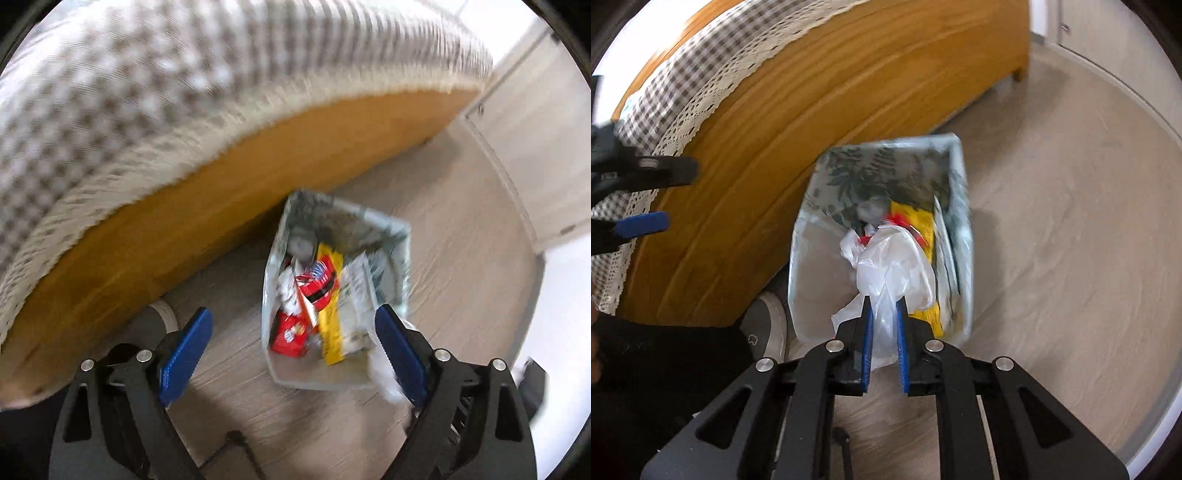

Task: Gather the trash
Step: 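Open the left tool, then the right tool, over the wastebasket, then move both open tools from the wastebasket back to the bed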

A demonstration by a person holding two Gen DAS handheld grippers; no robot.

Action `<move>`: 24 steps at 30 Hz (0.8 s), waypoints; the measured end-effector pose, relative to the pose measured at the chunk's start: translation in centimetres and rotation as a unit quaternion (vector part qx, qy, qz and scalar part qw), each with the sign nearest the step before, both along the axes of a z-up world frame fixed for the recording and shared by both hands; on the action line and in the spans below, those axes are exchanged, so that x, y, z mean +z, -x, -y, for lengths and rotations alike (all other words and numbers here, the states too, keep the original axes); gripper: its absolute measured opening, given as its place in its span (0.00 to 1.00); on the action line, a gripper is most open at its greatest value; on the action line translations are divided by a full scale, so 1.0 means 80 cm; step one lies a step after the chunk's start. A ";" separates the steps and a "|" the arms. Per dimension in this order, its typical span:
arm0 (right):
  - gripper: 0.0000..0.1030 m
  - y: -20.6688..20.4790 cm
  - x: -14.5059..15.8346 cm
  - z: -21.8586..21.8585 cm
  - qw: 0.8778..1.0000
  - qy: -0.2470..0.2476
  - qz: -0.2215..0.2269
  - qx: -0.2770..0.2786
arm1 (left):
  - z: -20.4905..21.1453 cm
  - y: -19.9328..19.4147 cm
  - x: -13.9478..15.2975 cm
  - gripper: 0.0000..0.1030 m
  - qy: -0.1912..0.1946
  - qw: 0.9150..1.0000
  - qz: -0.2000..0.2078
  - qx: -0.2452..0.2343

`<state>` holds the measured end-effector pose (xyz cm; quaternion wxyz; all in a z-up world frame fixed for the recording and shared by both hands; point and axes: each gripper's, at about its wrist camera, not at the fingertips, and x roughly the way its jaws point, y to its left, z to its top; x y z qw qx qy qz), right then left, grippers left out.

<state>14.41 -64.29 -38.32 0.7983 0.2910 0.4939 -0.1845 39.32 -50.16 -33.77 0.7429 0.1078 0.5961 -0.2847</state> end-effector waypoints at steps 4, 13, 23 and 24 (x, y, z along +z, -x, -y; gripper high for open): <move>0.68 -0.060 -0.003 0.032 1.000 0.024 0.000 0.016 | -0.028 0.001 0.020 0.87 0.014 1.000 0.016 0.019; 0.76 -0.037 -0.028 0.047 0.998 -0.003 -0.040 -0.041 | -0.027 0.002 0.004 0.87 -0.009 1.000 0.010 0.022; 0.76 0.003 -0.053 0.009 0.996 -0.012 -0.082 -0.037 | -0.024 0.033 -0.007 0.87 -0.068 0.996 0.044 -0.034; 0.76 0.004 -0.049 0.010 0.996 -0.010 -0.082 -0.040 | -0.026 0.034 -0.006 0.87 -0.066 0.996 0.044 -0.033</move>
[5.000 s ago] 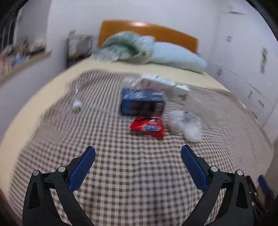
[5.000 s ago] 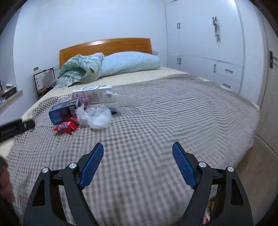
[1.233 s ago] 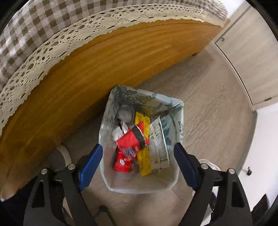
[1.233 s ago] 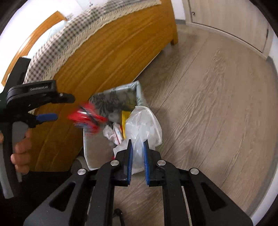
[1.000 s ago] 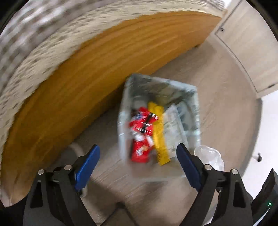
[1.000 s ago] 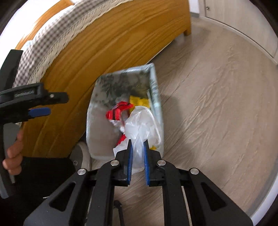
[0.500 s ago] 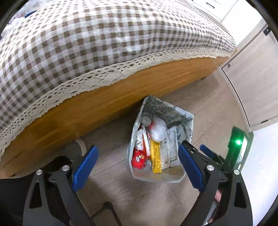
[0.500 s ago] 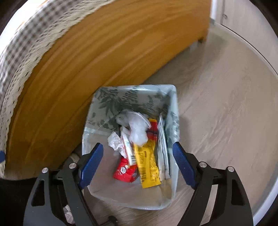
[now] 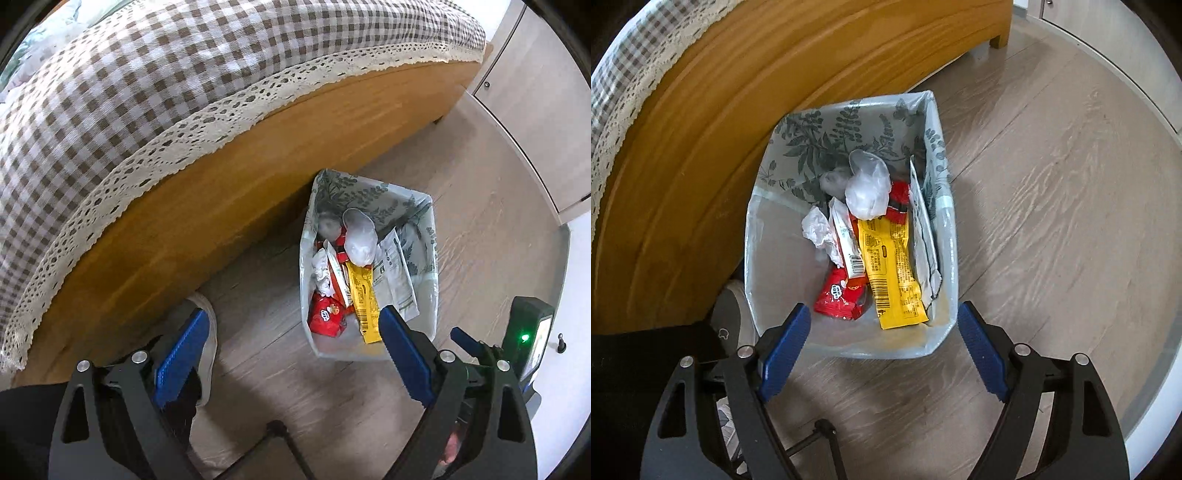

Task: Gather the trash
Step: 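Move both open tools from the wastebasket back to the bed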

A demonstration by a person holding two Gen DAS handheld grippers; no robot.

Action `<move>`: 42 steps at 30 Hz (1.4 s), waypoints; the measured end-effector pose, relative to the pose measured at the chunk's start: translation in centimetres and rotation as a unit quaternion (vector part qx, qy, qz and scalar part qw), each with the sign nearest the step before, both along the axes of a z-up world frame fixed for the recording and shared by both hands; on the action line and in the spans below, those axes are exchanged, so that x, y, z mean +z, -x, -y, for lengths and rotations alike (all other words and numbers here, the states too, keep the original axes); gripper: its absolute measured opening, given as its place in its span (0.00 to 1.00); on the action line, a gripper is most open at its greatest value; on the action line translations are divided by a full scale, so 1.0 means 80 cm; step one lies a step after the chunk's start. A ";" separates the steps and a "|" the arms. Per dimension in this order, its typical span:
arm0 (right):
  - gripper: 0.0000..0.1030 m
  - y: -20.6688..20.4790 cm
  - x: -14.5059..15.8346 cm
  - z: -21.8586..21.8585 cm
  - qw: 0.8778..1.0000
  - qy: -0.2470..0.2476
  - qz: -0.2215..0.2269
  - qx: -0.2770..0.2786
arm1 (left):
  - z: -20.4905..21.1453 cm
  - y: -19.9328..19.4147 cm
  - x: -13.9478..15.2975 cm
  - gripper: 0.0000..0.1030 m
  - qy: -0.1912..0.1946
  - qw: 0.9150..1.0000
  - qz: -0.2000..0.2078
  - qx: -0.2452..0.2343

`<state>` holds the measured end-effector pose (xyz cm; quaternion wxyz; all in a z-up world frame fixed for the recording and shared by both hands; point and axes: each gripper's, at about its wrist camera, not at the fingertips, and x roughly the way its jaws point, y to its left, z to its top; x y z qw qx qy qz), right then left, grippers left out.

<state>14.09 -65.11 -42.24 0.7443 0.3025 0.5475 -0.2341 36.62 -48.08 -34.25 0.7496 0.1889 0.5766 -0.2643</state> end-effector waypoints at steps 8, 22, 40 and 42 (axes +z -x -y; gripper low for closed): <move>0.76 0.005 0.086 0.002 0.997 0.083 -0.001 -0.006 | -0.036 0.006 0.077 0.87 0.084 0.996 0.018 0.010; 0.76 -0.129 0.352 -0.138 0.949 0.242 0.194 0.065 | -0.233 -0.104 0.271 0.93 0.164 0.953 0.246 0.064; 0.76 -0.407 0.339 -0.402 0.916 0.175 0.281 0.225 | -0.583 -0.360 0.223 0.93 0.160 0.895 0.158 0.386; 0.76 -0.439 0.333 -0.438 0.900 0.180 0.274 0.286 | -0.615 -0.375 0.220 0.93 0.152 0.879 0.155 0.423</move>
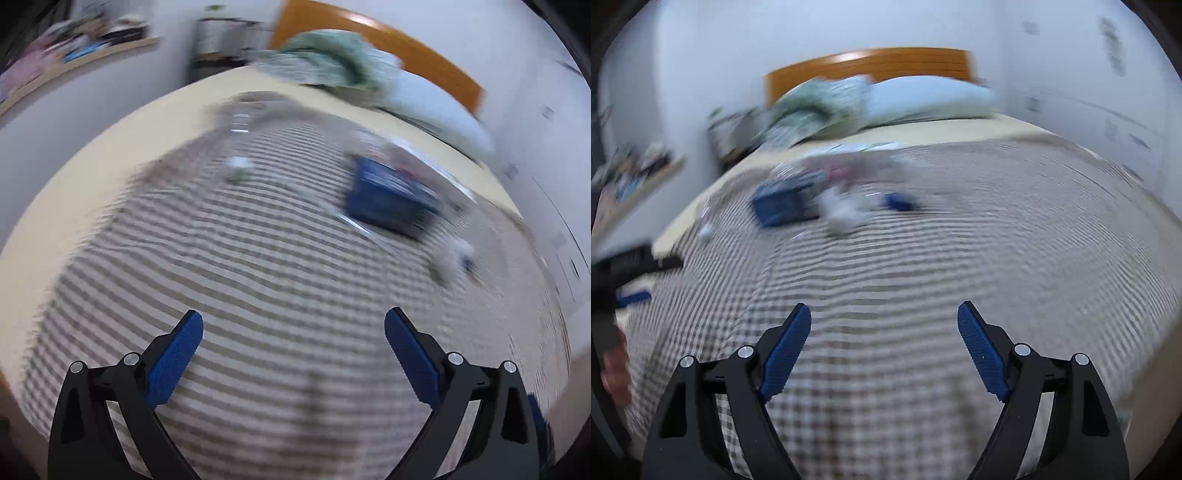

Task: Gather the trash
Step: 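Move both open tools from the wastebasket back to the bed, then grasp the clear plastic straw with the right tool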

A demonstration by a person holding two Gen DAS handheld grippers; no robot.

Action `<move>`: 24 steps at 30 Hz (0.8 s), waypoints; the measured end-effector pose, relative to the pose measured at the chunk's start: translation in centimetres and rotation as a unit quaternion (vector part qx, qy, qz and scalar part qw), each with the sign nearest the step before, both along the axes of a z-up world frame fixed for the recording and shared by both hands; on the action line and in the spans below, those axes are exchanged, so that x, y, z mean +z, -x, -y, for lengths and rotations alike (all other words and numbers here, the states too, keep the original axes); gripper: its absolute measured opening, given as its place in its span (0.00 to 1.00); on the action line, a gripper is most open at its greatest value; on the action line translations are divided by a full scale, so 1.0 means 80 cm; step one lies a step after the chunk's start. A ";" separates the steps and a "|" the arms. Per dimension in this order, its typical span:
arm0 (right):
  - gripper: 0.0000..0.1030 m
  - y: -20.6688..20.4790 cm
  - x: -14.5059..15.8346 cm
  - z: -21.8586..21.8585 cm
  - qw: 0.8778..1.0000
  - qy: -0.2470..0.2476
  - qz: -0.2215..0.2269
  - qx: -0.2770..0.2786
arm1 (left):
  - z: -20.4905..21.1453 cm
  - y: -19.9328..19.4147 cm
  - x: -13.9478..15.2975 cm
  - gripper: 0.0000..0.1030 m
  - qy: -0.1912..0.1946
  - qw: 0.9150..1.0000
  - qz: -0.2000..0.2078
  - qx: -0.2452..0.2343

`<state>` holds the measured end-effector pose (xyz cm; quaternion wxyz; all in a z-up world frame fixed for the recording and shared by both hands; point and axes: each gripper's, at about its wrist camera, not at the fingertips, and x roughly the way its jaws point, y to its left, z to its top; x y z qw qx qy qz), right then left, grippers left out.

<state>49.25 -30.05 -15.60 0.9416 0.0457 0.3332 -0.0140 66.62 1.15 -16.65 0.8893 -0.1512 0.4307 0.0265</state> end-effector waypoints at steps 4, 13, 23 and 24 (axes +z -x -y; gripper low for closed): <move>0.65 -0.060 0.004 -0.058 0.994 0.038 -0.012 0.101 | -0.064 -0.022 -0.008 0.93 0.028 0.997 0.001 0.072; 0.36 -0.254 -0.033 -0.135 0.954 0.154 -0.139 0.217 | -0.100 -0.050 -0.032 0.93 0.030 0.995 -0.030 0.086; 0.02 -0.160 0.002 -0.149 0.954 0.064 -0.083 0.282 | -0.106 -0.058 -0.045 0.93 0.035 0.994 -0.043 0.092; 0.02 -0.143 0.019 -0.135 0.964 0.048 -0.057 0.256 | -0.104 -0.059 -0.046 0.93 0.036 0.994 -0.043 0.091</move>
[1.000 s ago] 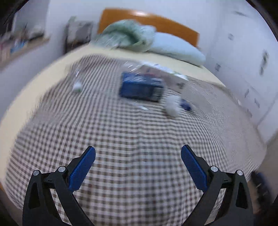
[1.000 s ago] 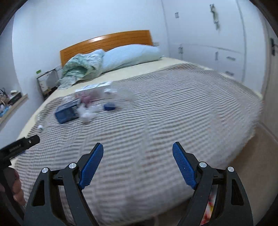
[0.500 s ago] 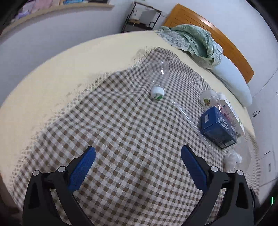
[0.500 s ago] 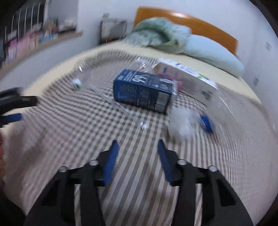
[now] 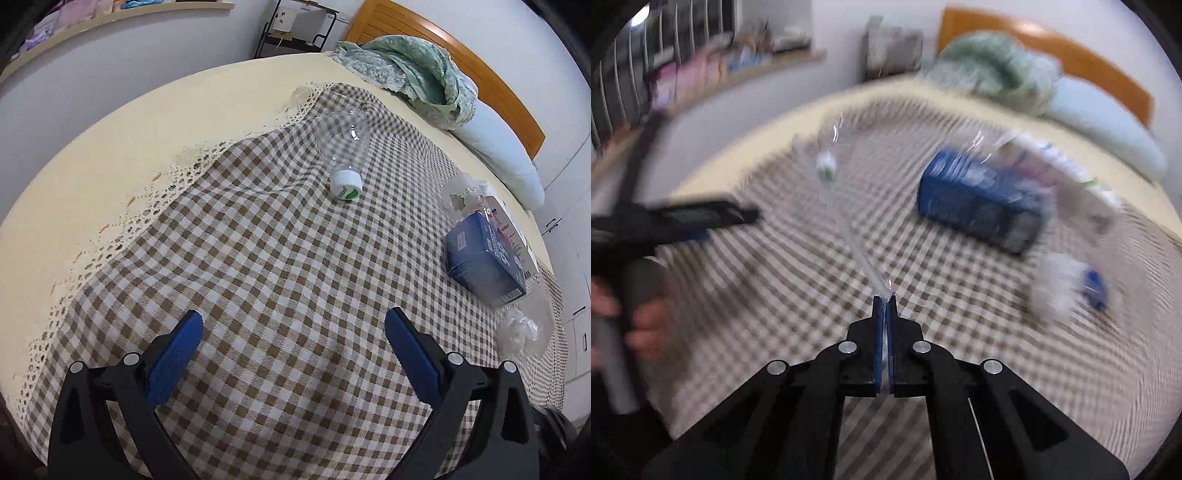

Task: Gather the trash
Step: 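Grasp the clear plastic straw with the right tool, then grasp the small clear plastic wrap with the left tool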

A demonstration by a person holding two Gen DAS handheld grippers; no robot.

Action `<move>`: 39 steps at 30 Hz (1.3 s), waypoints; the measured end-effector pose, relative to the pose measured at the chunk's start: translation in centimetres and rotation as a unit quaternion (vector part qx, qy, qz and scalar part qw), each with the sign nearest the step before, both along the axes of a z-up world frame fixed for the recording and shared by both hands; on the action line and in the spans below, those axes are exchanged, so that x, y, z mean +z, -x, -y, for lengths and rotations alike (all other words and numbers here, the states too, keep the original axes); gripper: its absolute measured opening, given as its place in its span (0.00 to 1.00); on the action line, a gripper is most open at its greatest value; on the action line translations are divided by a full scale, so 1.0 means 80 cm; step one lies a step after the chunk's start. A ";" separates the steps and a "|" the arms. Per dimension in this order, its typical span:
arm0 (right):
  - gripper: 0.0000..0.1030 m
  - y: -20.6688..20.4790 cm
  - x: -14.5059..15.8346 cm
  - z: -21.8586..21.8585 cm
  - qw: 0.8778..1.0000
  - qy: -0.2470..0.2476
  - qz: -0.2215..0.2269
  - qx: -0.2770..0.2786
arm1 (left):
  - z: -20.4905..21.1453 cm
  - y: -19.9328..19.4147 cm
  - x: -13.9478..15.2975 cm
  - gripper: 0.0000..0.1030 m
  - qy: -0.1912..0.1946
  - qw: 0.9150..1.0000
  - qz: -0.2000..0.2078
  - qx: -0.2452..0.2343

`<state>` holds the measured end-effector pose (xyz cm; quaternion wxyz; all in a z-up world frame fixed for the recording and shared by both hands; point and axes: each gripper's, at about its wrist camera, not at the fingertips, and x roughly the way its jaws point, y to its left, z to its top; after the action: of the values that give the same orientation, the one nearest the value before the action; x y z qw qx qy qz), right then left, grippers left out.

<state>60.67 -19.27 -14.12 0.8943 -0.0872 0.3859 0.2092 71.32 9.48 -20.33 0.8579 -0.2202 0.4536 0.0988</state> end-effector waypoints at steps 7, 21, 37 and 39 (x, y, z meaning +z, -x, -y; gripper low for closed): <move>0.02 0.023 0.036 0.173 0.943 -0.077 0.081 -0.313 | 0.055 0.010 0.012 0.93 -0.015 0.996 0.029 -0.088; 0.02 0.085 0.001 0.293 0.888 -0.168 0.045 -0.425 | 0.235 0.017 0.060 0.93 -0.095 0.931 0.131 -0.328; 0.02 0.107 -0.010 0.365 0.882 -0.221 0.013 -0.417 | 0.360 -0.034 0.047 0.08 -0.158 0.906 0.090 -0.382; 0.02 0.105 -0.013 0.361 0.883 -0.226 0.008 -0.412 | 0.341 -0.005 0.052 0.08 -0.143 0.917 0.100 -0.358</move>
<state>52.29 -48.12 -15.14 0.8985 0.2821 0.3221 -0.0972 71.75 -17.80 -16.15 0.8990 0.0738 0.3952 -0.1739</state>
